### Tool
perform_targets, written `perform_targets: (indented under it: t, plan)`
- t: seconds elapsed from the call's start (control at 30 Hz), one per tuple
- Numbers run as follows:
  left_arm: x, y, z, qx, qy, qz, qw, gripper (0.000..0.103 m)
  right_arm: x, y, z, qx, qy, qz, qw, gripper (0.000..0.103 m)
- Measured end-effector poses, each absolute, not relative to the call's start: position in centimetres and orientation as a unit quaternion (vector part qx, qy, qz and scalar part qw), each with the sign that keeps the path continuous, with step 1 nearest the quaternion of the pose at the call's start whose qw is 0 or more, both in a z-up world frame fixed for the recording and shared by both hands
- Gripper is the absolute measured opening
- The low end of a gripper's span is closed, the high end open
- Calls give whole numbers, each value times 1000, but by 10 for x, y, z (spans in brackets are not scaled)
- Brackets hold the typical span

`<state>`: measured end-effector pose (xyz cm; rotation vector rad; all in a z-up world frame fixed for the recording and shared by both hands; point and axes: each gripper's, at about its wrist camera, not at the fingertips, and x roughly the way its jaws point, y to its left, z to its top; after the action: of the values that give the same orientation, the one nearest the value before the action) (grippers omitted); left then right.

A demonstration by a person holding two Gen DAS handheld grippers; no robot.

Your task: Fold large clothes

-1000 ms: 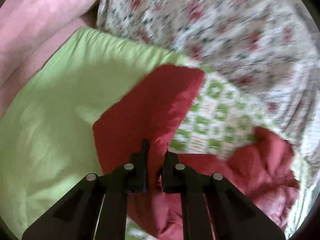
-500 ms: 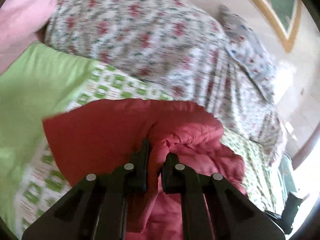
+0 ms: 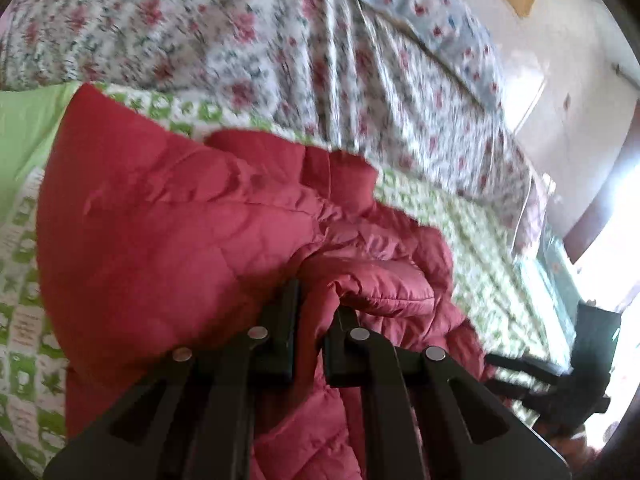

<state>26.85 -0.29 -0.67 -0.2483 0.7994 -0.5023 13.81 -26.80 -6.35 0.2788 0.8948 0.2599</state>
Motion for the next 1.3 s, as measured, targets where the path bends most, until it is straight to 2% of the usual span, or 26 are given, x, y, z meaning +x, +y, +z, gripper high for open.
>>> perform_targets:
  t: [0.23,0.37,0.53,0.57,0.6,0.63,0.67,0.8,0.93,0.97,1.03,1.07,1.1,1.3]
  plan:
    - [268,-22,-27,-87,410,-233,878,7,181,-279,-70,210,423,154,868,73]
    - [268,-24,-30,-80,409,-227,880,7,219,-272,-77,240,425,169,856,68]
    - [271,-26,-32,-77,417,-225,877,8,268,-269,-109,283,458,163,827,68]
    - [272,-26,-32,-77,423,-226,874,8,273,-270,-117,296,464,167,818,62]
    - [273,-26,-33,-76,427,-227,872,9,277,-269,-124,307,468,172,811,41]
    - [273,-25,-33,-76,432,-228,869,10,280,-268,-128,317,471,180,803,31]
    - [274,-25,-33,-77,439,-230,865,11,280,-267,-132,328,471,185,798,25]
    - [270,-16,-32,-90,456,-255,848,12,274,-270,-122,322,452,182,812,10]
    - [258,-14,-30,-82,463,-279,837,15,264,-277,-98,298,425,166,839,5]
    - [256,-14,-29,-82,465,-283,835,19,263,-278,-92,291,420,161,844,4]
    - [251,-13,-27,-78,466,-286,834,45,256,-282,-79,269,407,137,862,4]
    - [249,-12,-25,-74,463,-283,836,66,251,-288,-72,260,397,123,872,4]
    - [248,-11,-23,-70,459,-277,841,73,248,-295,-67,258,387,114,878,4]
    - [257,13,-1,-89,411,-250,872,73,231,-332,-53,242,365,63,897,3]
